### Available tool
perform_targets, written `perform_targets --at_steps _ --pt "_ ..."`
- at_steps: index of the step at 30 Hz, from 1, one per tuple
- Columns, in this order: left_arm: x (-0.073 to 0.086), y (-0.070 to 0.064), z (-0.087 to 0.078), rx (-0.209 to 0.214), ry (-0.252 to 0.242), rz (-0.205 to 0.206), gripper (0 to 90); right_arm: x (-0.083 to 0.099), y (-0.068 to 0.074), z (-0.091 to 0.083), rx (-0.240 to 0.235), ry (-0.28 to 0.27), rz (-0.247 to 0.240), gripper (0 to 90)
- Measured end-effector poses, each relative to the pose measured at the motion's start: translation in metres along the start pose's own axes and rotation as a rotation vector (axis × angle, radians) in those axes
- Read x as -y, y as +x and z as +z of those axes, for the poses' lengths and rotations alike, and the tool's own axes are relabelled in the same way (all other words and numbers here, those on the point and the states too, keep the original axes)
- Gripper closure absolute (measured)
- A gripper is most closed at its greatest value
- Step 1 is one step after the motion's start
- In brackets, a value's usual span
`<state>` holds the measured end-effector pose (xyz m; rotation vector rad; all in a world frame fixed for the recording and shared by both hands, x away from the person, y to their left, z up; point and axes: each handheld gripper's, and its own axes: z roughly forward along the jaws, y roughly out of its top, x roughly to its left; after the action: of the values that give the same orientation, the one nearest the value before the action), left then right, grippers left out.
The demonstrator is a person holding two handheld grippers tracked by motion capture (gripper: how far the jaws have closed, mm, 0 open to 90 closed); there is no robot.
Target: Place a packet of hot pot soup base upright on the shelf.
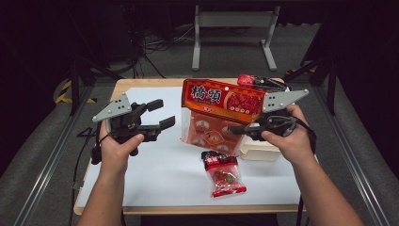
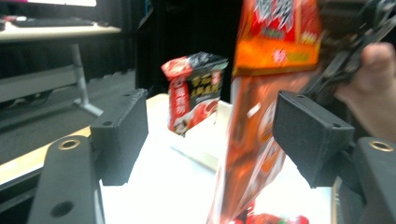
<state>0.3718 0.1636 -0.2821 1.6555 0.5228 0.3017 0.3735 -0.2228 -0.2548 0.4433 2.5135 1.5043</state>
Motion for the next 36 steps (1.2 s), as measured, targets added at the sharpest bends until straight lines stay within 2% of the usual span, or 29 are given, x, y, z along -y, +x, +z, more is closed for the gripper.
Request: perform_targets --at_steps 4,11,16,21,31,36 --pt "0.006 0.009 0.001 -0.045 0.033 -0.007 26.3 -0.006 -0.005 -0.005 0.022 0.010 0.010 70.7" --pt "0.013 0.022 0.002 -0.043 0.066 -0.026 20.7 -0.015 -0.015 -0.014 0.040 0.026 0.033 70.7" --pt "0.020 0.031 0.004 -0.081 0.102 -0.026 18.0 -0.021 -0.021 -0.021 0.066 0.031 0.035 70.7" --pt "0.025 0.039 0.004 -0.098 0.129 -0.044 16.8 -0.021 -0.030 -0.029 0.099 0.029 0.033 70.7" --pt "0.032 0.049 0.002 -0.115 0.135 -0.078 16.2 -0.019 -0.047 -0.039 0.164 0.057 0.025 70.7" --pt "0.033 0.050 0.002 -0.119 0.150 -0.051 15.8 -0.016 -0.054 -0.045 0.208 0.068 0.036 70.7"
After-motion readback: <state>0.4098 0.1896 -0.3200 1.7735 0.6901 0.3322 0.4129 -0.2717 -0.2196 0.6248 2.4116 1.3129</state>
